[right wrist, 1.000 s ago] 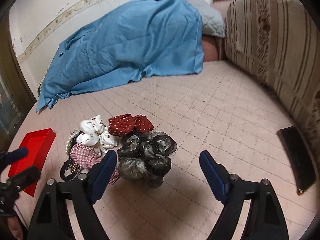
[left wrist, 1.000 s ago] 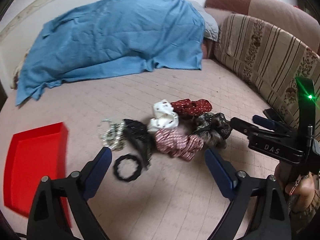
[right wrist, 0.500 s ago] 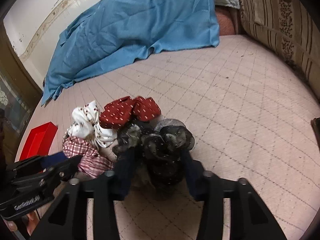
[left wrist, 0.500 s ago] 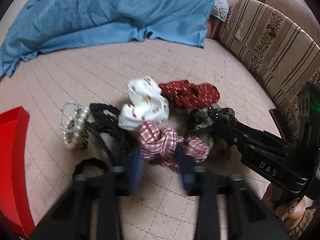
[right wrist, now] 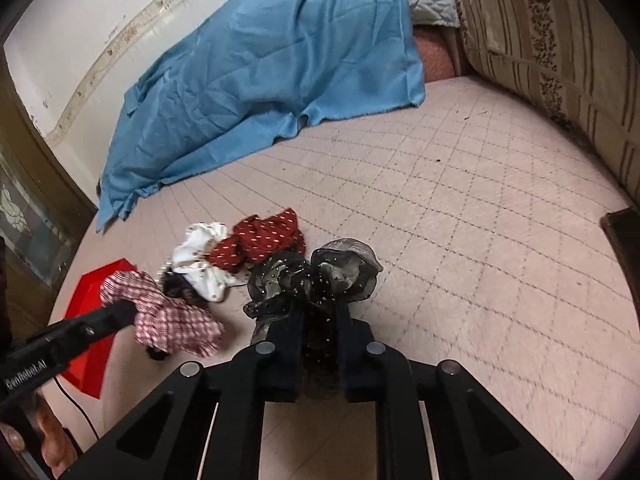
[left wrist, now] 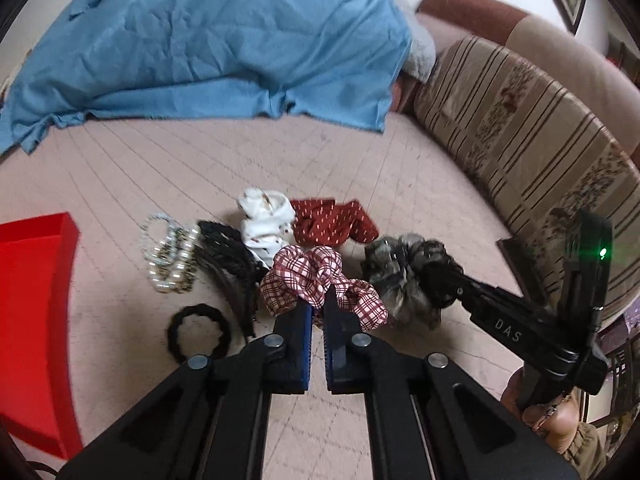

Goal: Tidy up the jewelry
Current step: 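Carry both scrunchies into the red tray and open both tools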

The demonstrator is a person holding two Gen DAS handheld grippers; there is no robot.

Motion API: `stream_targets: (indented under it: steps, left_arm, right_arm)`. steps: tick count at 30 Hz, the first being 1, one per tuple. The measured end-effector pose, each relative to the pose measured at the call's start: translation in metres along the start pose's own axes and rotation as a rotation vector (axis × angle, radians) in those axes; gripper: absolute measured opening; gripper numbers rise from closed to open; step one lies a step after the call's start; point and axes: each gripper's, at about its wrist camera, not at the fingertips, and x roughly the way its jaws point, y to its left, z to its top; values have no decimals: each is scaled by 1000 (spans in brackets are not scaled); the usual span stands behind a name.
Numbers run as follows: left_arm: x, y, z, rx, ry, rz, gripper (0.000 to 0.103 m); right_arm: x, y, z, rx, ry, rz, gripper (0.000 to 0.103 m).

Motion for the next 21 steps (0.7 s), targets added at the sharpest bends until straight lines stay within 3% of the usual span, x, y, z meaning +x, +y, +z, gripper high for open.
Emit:
stream_targets:
  steps: [6, 16, 21]
  left_arm:
    - [-52, 24, -3, -6, -68, 15, 4]
    - [-120, 122, -11, -73, -165, 209, 5]
    - [-124, 180, -11, -145, -158, 294, 5]
  right_arm:
    - [-30, 29, -2, -32, -28, 20, 14]
    - [-32, 130, 0, -212, -20, 85, 14]
    - [-10, 183, -2, -274, 15, 142, 14]
